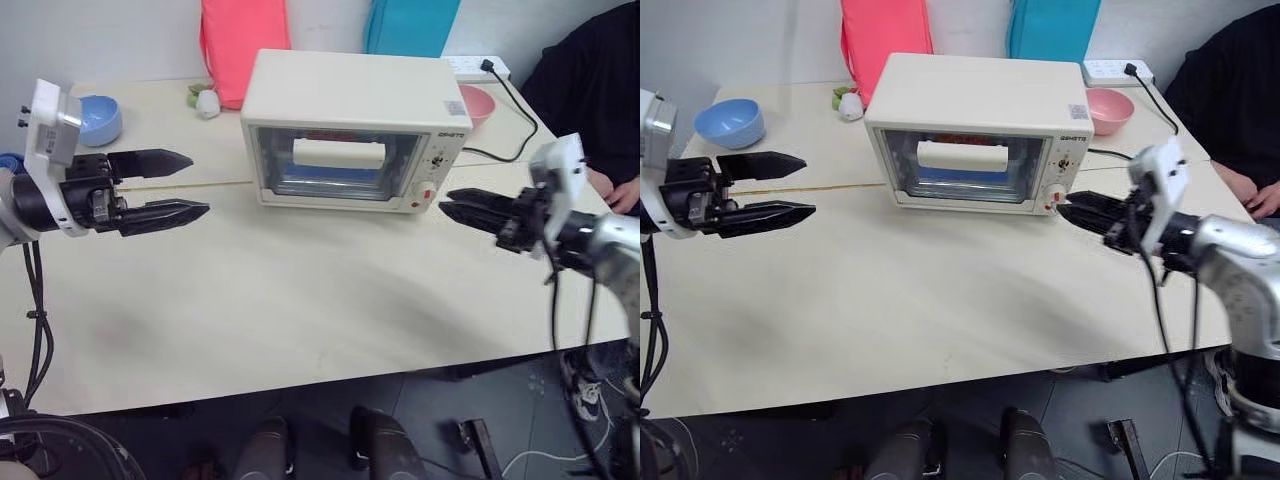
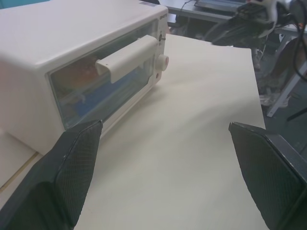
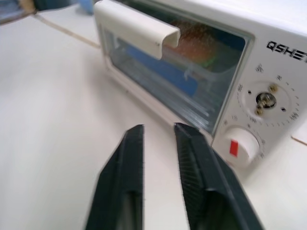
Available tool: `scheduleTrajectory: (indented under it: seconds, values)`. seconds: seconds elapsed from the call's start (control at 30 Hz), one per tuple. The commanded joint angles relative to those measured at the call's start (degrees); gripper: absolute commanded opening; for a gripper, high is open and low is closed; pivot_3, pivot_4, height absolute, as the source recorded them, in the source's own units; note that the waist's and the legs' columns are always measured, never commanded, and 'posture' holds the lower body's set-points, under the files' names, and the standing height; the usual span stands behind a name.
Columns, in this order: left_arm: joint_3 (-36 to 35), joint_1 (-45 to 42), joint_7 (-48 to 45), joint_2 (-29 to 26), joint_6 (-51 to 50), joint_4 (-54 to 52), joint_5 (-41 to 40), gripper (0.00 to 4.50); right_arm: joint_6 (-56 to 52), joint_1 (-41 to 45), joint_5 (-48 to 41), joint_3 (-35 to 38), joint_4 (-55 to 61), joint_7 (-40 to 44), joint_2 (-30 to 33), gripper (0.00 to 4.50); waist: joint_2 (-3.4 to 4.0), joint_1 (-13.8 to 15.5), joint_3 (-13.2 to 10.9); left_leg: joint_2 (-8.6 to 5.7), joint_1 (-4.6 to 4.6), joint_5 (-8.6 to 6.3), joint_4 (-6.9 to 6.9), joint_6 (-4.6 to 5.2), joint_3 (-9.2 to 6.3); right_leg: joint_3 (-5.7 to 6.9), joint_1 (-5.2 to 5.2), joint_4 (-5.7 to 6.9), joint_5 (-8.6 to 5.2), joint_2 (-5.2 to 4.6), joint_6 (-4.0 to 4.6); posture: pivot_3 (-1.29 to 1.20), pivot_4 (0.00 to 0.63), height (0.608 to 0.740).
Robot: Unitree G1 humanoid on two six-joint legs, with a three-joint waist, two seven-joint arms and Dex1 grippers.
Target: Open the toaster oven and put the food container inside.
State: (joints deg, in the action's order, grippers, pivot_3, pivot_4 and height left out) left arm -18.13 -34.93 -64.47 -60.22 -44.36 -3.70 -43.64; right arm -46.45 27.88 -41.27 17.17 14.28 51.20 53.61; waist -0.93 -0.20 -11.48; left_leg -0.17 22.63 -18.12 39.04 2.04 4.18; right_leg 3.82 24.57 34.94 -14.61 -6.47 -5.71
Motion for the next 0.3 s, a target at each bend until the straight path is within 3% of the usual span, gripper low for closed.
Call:
scheduleTrajectory:
  seconds: [0.03,0.2,0.3]
  values:
    - [-3.01,0.4,-1.01,-2.29,1.36,-0.56,0.11,4.5,-0.91,0.99,-3.11,4.76,-1.64,5.1,4.55,2.61,0.0,-0.09,0.0,0.03,-0.03,0.0,0.0,0.0,0.04,-0.04,-0.01,-0.01,0.0,0.0,-0.01,0.0,0.15,0.74]
    - [-3.53,0.79,-1.7,-3.26,1.66,-0.36,0.08,4.5,-1.62,1.05,-4.61,6.54,-3.33,8.1,8.01,4.32,0.0,0.02,0.0,0.2,-0.17,0.05,0.0,-0.11,0.14,-0.07,-0.01,0.01,0.01,-0.04,-0.02,0.0,0.15,0.74]
    - [-3.62,1.03,-1.71,-3.25,1.83,-0.67,0.3,4.5,-1.15,1.64,-4.87,6.67,-3.27,7.44,7.31,4.49,0.0,0.02,0.0,0.21,-0.21,0.08,0.0,-0.18,0.16,-0.11,-0.01,-0.07,0.0,-0.08,-0.01,0.0,0.15,0.74]
